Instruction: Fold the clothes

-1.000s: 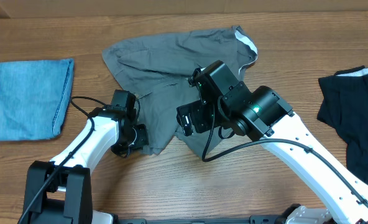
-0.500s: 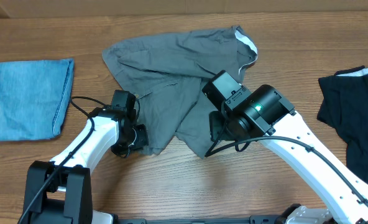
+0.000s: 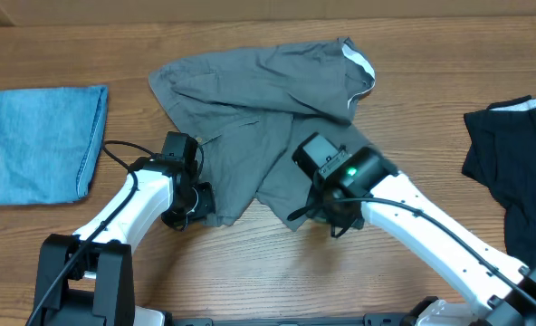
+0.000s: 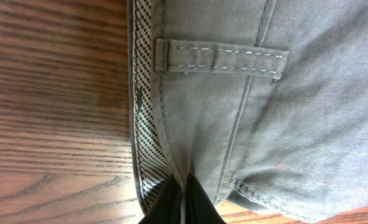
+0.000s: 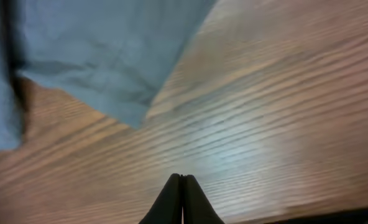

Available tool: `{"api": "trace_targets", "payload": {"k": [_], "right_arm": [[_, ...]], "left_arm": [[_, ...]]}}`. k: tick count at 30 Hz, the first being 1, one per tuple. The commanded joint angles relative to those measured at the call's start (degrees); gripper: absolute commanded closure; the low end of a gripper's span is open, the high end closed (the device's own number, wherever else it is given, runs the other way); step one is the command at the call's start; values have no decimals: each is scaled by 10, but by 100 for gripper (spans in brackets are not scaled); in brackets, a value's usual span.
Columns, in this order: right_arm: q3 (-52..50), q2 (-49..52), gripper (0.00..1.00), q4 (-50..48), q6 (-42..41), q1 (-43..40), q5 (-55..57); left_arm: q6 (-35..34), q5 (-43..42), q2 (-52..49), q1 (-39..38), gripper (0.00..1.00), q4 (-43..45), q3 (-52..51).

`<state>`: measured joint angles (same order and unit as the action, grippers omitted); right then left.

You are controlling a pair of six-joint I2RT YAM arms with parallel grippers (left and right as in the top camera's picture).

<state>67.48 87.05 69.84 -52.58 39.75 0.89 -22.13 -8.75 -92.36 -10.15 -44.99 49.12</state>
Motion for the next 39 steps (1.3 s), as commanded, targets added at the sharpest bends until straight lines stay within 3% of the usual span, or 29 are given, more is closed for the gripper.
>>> {"api": "trace_targets", "payload": {"k": [1, 7, 8, 11, 12, 24, 39], "right_arm": [[-64, -3, 96, -69, -19, -1, -82], [-96, -3, 92, -101, -19, -1, -73], [-99, -3, 87, -103, -19, -1, -69], [-103, -3, 56, -110, -19, -1, -70], [-105, -3, 53, -114, -19, -1, -71], [-171, -3, 51, -259, -19, -1, -117], [-206, -2, 52, -316, -96, 13, -110]], "left_arm": [[9, 4, 1, -4, 92, -2, -7], [9, 4, 1, -4, 87, -2, -7], [9, 4, 1, -4, 86, -2, -7], [9, 4, 1, -4, 82, -1, -7], [9, 4, 1, -4, 81, -1, -7], [9, 4, 1, -4, 76, 7, -7], [9, 4, 1, -4, 76, 2, -7]]}}
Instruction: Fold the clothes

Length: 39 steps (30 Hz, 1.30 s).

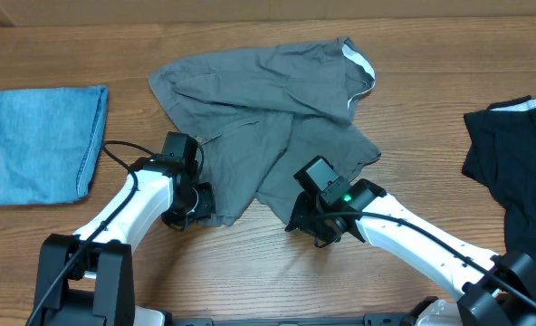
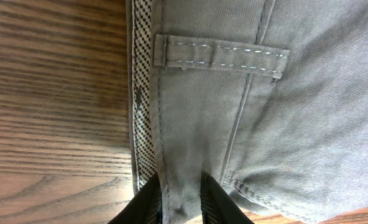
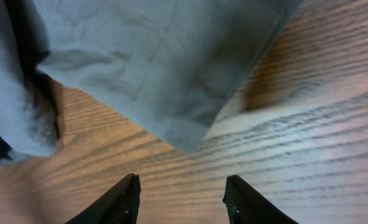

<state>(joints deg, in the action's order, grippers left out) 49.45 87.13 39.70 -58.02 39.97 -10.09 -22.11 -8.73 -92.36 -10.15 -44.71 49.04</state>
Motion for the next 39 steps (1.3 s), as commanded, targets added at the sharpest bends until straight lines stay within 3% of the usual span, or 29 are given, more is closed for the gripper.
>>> {"api": "trace_targets", "payload": {"k": [1, 8, 12, 39], "right_arm": [[-37, -3, 52, -25, -52, 12, 0], [-79, -3, 53, -116, -62, 12, 0], [-79, -3, 59, -116, -79, 12, 23], [-80, 3, 59, -145, -141, 12, 92]], "left_arm": [[9, 4, 1, -4, 76, 0, -6], [9, 4, 1, -4, 76, -1, -7], [9, 4, 1, -4, 76, -2, -8], [9, 19, 1, -4, 74, -2, -9]]}}
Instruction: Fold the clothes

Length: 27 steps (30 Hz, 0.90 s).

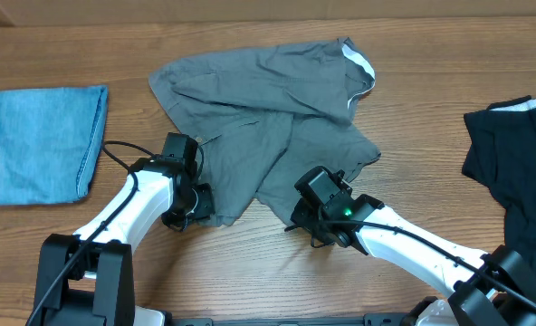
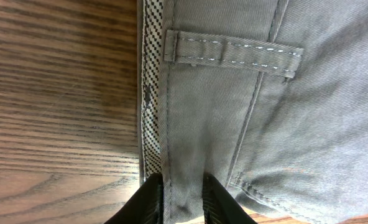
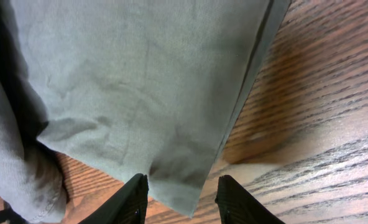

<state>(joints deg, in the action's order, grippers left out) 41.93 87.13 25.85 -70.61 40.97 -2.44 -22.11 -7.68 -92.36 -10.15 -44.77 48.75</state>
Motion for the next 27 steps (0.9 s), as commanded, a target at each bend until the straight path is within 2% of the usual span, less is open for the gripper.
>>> {"api": "trace_targets", "payload": {"k": [1, 11, 15, 18, 20, 22, 27], "right_arm": [[-4, 7, 59, -10, -17, 2, 15], [-4, 38, 59, -33, -16, 2, -2], [-4, 38, 68, -33, -14, 2, -2], [-4, 38, 71, -33, -14, 2, -2], [-4, 38, 82, -33, -14, 2, -2], [-4, 38, 85, -33, -14, 2, -2], [-4, 38, 86, -33, -14, 2, -2]], "left_arm": [[9, 8, 1, -4, 74, -1, -7], [9, 8, 1, -4, 73, 0, -7], [9, 8, 1, -4, 72, 0, -7], [9, 8, 1, -4, 72, 0, -7], [9, 8, 1, -4, 72, 0, -7], [9, 8, 1, -4, 72, -1, -7], [9, 8, 1, -4, 71, -1, -7]]}}
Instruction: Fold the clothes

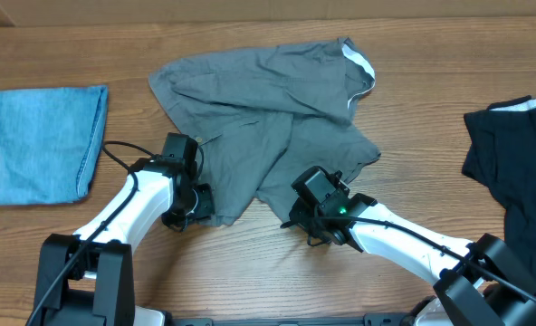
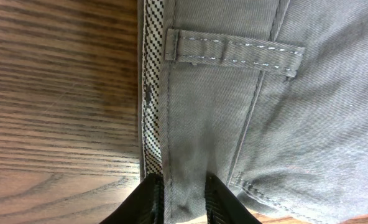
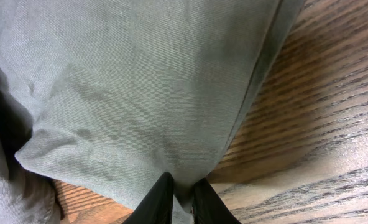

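Crumpled grey shorts (image 1: pixel 259 100) lie at the table's middle. In the left wrist view their checked waistband lining (image 2: pixel 150 93) and a belt loop (image 2: pixel 234 53) show. My left gripper (image 1: pixel 191 210) is at the waistband's near corner. Seen from the wrist, that gripper (image 2: pixel 185 199) is open, its fingers standing either side of the waistband edge. My right gripper (image 1: pixel 297 222) is at the lower point of the shorts' leg. In its own wrist view the right gripper (image 3: pixel 183 200) is shut on that hem corner, with cloth pinched between the fingers.
A folded blue cloth (image 1: pixel 42 140) lies at the far left of the wooden table (image 1: pixel 250 272). A black garment (image 1: pixel 512 172) is heaped at the right edge. The arms' bases stand at the near edge.
My right gripper's fingers, then wide apart around the hem corner, have come together on it. The left gripper and the shorts have not visibly moved.
At first my left gripper was pinched shut on the waistband and my right gripper was shut over bare wood. Then both were open, the right one short of the leg's corner. Later it straddled that corner, and now it grips it.
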Available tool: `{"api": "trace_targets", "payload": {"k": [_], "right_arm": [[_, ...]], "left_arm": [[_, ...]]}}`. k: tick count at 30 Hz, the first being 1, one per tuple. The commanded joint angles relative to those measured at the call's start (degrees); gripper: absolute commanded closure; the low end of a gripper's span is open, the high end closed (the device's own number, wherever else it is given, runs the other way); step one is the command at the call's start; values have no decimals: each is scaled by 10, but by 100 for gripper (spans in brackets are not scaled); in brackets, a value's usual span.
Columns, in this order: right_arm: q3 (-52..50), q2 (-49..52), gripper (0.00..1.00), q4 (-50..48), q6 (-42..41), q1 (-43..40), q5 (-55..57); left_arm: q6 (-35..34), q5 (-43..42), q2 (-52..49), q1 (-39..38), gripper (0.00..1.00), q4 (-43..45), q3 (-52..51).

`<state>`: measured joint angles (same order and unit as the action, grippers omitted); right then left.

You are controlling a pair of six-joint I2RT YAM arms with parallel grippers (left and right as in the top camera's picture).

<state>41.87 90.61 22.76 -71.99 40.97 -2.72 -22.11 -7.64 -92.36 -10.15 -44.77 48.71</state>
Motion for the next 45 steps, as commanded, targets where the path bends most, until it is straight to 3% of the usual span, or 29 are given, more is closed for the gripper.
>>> {"api": "trace_targets", "payload": {"k": [1, 5, 8, 12, 13, 14, 15, 20, 27, 32, 39, 45], "right_arm": [[-3, 3, 86, -1, 0, 2, 0], [-2, 3, 87, 0, 4, 2, -2], [-2, 3, 96, 0, 4, 2, -2], [-2, 3, 97, 0, 7, 2, -2], [-2, 3, 96, -2, 17, 2, -2], [1, 2, 96, -2, 34, 2, -5], [7, 0, 96, 1, 59, 2, -8], [52, -41, 96, 63, 175, 1, 25], [91, -120, 96, 200, 183, -13, 132], [93, -165, 96, 245, 186, -74, 139], [93, -165, 96, 262, 313, -179, 143], [92, -165, 96, 278, 350, -277, 147]], "left_arm": [[9, 8, 1, -4, 71, -1, -6], [9, 8, 1, -4, 71, -1, -6], [9, 8, 1, -4, 71, -1, -6], [9, 8, 1, -4, 71, -1, -6], [9, 8, 1, -4, 75, -1, -6], [9, 8, 1, -4, 89, -1, -6], [9, 8, 1, -4, 96, 0, -6], [9, 52, 1, -2, 96, -3, -5], [7, 52, 1, 42, 96, -24, 4], [7, 31, 1, 104, 96, -27, 14], [9, 31, 1, 187, 96, -41, 28], [9, 34, 1, 240, 96, -50, 39]]}}
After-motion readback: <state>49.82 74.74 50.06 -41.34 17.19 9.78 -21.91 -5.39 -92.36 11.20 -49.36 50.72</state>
